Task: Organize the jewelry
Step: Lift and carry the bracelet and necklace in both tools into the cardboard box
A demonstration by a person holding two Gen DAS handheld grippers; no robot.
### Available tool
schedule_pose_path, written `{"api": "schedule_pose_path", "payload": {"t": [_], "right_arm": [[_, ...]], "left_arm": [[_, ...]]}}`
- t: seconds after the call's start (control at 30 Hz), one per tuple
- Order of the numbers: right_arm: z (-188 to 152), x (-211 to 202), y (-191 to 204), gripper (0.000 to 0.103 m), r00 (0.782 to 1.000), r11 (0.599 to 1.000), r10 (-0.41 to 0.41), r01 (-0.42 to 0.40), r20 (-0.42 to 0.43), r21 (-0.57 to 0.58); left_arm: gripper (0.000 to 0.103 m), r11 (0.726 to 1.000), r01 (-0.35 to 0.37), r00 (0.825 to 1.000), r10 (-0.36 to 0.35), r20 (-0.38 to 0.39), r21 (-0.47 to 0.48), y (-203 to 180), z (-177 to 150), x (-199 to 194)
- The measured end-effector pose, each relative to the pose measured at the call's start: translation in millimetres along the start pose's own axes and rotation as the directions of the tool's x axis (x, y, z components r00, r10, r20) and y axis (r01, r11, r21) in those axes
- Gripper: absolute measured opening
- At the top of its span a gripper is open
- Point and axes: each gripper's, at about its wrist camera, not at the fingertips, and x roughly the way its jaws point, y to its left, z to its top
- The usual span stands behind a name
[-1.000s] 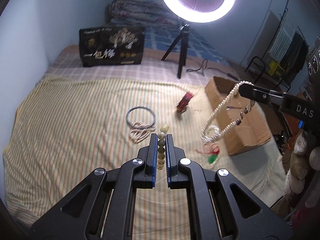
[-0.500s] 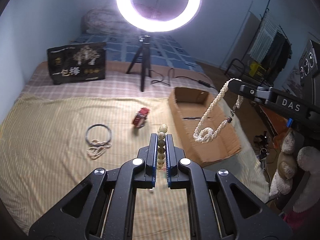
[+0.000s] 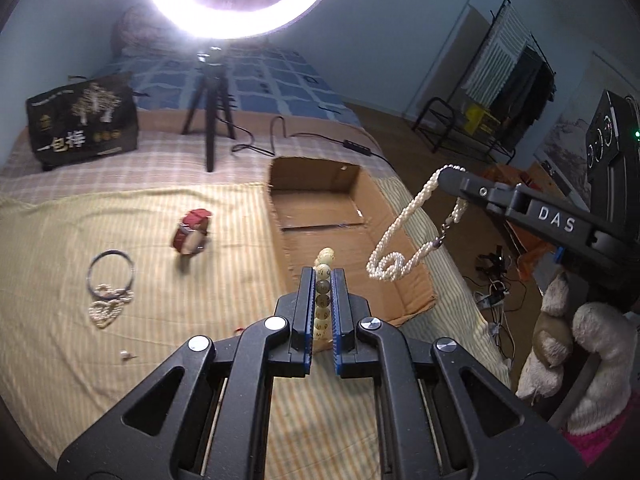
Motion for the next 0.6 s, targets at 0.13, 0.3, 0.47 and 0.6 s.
{"api": "schedule_pose_path", "payload": {"t": [0.13, 0.3, 0.47, 0.6], "right_arm": [[-4, 6, -16, 0.007, 0.999, 0.999, -0.032, 0.032, -0.023, 0.012], [-10, 12, -35, 0.007, 0.997, 0.998, -0.06, 0.061, -0.051, 0.028], [-13, 23, -47, 0.007, 0.994, 0.997, -0.068, 0.072, -0.083, 0.04], [-20, 36, -50, 0.007, 0.99, 0.996, -0.08, 0.085, -0.117, 0.036]], "left_arm": [[0.005, 1.0, 0.017, 1.0, -0.017, -0.025, 0.006, -11, 0, 23], [0.005, 1.0, 0.025, 0.998, -0.024, -0.066, 0.008, -20, -4, 50], [0.005, 1.0, 0.016, 0.995, -0.014, -0.102, 0.021, -25, -10, 69], [0.005, 0.999, 0.009, 0.992, -0.005, -0.129, 0.03, -26, -13, 80]]}}
